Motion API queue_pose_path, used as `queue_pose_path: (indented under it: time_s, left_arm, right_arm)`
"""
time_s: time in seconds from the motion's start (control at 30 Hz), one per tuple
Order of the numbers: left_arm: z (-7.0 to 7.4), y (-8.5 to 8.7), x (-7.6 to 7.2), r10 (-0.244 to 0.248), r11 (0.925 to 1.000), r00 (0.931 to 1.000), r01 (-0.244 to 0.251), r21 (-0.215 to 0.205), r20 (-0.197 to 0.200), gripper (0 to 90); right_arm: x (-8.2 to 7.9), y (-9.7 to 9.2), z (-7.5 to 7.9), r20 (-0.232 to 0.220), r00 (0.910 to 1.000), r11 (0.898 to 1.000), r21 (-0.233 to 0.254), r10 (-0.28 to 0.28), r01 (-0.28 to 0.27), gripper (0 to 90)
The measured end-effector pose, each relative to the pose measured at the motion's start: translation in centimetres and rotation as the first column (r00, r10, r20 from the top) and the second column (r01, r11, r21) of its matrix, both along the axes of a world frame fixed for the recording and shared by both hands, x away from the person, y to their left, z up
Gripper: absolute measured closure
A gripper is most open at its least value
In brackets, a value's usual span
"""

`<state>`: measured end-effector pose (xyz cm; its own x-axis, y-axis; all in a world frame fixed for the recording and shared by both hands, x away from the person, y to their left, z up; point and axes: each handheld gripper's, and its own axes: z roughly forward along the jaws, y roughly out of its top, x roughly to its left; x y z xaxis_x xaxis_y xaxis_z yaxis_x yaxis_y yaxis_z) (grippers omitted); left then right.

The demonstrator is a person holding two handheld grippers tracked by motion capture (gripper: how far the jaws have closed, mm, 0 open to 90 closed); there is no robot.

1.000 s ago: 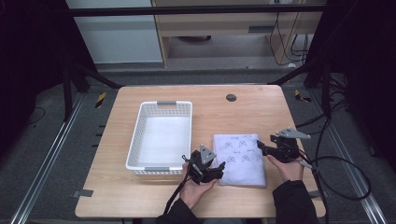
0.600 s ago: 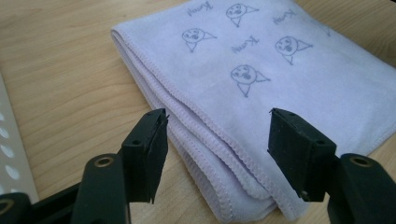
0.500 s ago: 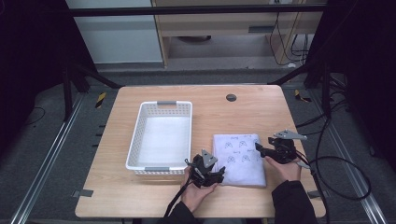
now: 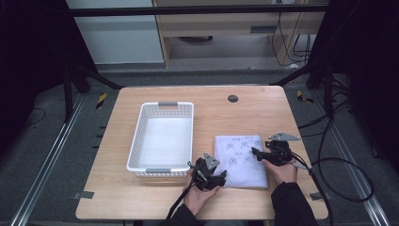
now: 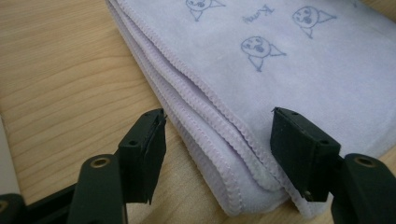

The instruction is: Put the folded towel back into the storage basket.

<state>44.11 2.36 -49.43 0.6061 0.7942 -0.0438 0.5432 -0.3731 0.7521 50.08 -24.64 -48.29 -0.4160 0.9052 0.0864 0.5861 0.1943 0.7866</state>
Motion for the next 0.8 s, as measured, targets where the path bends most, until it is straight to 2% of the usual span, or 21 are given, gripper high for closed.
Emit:
queue_pose_path:
  time_s: [0.27,0.4,0.5,0.67,0.8]
  left_arm:
    - [-0.4,-0.2,0.0,-0.002,0.9999,1.0,0.002,0.015,0.006,32.9]
    - [-0.7,0.0,0.1,0.003,0.9999,1.0,-0.003,-0.012,0.005,32.5]
    - [-0.9,0.1,0.0,0.009,0.9994,1.0,-0.009,-0.035,-0.004,32.8]
    - [-1.0,0.0,0.0,0.005,0.9989,0.9999,-0.006,-0.046,-0.011,36.5]
    - [-1.0,0.0,0.1,0.005,0.9975,0.9994,-0.007,-0.07,-0.035,40.5]
  right_arm:
    - [0.3,0.2,-0.6,-0.032,0.9995,1.0,-0.001,0.0,0.0,33.6]
    - [0.4,0.0,-1.0,-0.051,0.9987,1.0,0.009,-0.001,0.001,33.7]
    - [0.5,0.1,-1.3,-0.06,0.9982,1.0,-0.004,0.006,-0.006,33.9]
    - [0.7,0.0,-1.7,-0.102,0.9947,0.999,0.039,-0.011,0.016,35.6]
    - [0.7,0.0,-1.8,-0.124,0.9923,0.997,0.078,-0.009,0.019,43.1]
